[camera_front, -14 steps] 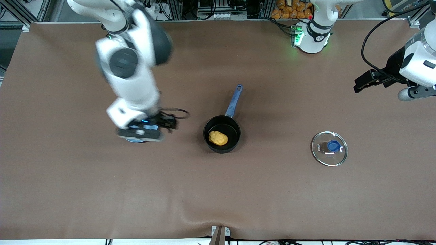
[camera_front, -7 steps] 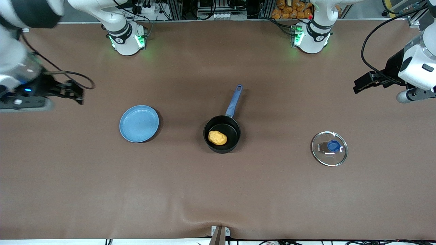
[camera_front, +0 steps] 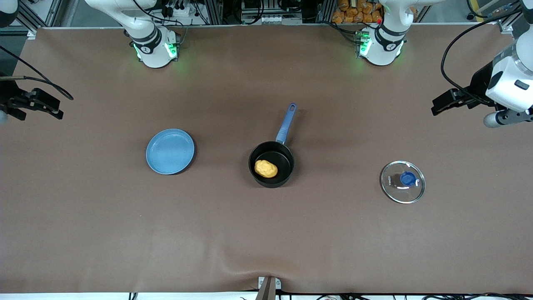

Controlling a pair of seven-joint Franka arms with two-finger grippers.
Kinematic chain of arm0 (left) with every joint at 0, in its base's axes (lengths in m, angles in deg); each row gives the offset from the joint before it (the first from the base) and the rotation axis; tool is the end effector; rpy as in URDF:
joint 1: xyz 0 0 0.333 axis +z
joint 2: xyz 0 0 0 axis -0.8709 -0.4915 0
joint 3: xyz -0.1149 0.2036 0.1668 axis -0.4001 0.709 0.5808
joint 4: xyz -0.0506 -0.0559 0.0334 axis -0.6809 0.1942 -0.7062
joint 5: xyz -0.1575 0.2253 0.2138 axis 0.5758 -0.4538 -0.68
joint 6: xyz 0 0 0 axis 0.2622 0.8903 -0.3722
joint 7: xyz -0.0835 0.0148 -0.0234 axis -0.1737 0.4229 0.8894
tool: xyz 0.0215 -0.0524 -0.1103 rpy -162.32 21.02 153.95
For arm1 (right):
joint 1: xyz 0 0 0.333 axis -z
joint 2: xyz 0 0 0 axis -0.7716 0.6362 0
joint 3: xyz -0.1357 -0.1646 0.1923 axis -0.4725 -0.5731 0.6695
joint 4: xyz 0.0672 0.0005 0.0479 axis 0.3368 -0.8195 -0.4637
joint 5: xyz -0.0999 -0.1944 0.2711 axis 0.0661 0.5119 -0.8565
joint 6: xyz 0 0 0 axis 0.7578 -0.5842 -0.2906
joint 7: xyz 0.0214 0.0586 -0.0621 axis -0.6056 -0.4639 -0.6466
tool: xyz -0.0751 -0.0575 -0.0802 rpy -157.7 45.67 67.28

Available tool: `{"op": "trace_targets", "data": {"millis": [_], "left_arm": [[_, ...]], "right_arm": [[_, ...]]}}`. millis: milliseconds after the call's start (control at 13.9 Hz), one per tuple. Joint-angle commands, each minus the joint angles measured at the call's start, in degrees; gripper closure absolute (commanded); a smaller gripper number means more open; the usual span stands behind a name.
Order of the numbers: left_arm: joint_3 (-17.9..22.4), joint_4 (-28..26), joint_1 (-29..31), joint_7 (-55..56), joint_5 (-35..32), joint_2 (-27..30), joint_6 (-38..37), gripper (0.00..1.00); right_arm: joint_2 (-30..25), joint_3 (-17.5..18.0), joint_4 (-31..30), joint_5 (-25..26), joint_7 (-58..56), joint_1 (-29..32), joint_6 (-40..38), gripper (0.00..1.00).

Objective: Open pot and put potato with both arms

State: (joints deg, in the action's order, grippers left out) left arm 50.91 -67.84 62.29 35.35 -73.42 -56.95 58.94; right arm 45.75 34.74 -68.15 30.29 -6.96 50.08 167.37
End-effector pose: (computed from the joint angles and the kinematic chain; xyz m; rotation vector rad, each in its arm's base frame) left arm 0.5063 -0.0690 0.5754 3.1038 0.3141 -0.1132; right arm 0.5024 -0.0324 0.5718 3.1316 0.0398 0.0366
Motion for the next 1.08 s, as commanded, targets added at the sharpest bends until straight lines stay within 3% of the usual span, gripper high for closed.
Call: {"op": "trace_targets", "data": {"millis": [0,359,1006], "left_arm": [[-0.1,0.4,0.5,-1.1,1.1,0.0,0.7,0.00],[-0.1,0.5,0.4,-2.1,-0.1,0.2,2.2,0.00],[0.3,0.9,0.4,-6.1,-3.3,0.7,2.1,0.00]], "right_arm": [[-1.0,0.6,1.2,-0.7,-0.5,1.1,0.5,0.00],[1.6,-0.9,5.9,-0.1,-0.2,-1.1,0.8,0.00],[2.0,-1.4,5.9,-0.2,-0.1,-1.7,1.7,0.00]]}}
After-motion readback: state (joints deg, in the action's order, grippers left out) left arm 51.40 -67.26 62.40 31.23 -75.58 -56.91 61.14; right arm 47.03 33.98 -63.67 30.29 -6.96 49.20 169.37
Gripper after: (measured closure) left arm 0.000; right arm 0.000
